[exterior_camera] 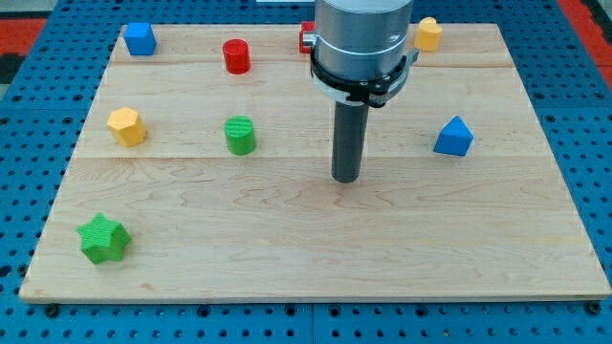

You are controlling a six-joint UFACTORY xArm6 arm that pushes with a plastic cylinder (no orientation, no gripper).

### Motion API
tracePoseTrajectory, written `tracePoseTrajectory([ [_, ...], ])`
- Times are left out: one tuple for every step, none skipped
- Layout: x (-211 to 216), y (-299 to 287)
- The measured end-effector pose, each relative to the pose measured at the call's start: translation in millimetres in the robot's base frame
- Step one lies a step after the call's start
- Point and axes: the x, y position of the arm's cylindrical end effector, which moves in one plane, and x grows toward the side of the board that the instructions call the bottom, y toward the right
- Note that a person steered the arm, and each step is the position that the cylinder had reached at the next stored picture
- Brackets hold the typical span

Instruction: Move green circle at bottom center

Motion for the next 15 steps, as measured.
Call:
tracePoseTrajectory([
  [-9,7],
  [-20,8],
  [-21,11],
  [-21,11],
  [-26,11],
  [-26,11],
  [-31,8],
  [-32,7],
  [-38,7],
  [-57,-17],
  [-72,-20],
  [-85,-23],
  [-86,-60],
  [-101,-108],
  [-112,-147],
])
